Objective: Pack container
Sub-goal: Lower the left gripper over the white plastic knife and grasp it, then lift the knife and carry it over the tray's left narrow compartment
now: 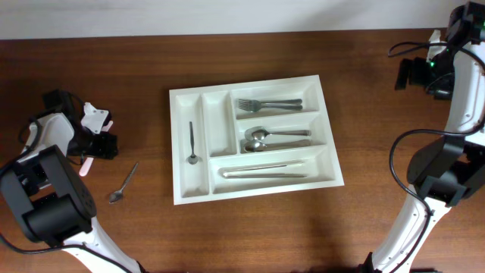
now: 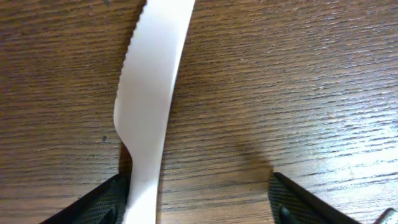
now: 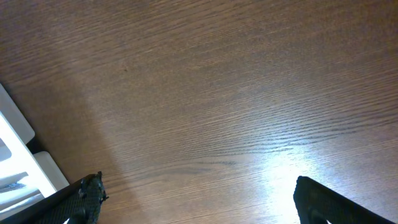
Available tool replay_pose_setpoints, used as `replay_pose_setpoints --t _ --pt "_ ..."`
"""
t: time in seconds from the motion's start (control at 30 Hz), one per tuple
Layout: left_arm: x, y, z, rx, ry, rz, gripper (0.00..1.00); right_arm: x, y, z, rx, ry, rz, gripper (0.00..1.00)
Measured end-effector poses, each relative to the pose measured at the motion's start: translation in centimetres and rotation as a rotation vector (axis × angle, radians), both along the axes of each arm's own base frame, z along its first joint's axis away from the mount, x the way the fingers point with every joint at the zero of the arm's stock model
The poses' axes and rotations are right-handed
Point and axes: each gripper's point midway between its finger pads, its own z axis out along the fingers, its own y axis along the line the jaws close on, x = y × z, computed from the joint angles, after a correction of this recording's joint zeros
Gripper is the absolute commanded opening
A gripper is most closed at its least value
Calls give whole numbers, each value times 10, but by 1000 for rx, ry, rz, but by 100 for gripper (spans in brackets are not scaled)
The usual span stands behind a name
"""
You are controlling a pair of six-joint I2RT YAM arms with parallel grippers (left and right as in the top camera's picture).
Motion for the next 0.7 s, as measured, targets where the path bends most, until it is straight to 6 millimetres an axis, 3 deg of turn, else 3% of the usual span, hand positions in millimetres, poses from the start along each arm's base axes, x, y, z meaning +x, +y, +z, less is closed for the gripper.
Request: replay_pose_setpoints --t 0.17,0.33,0.7 --pt "0 -1 0 -10 -2 9 21 0 0 0 0 0 0 99" --pt "1 -2 0 -17 -6 8 2 0 0 0 0 0 0 99" --pt "2 -3 0 -21 -10 8 2 0 0 0 0 0 -1 99"
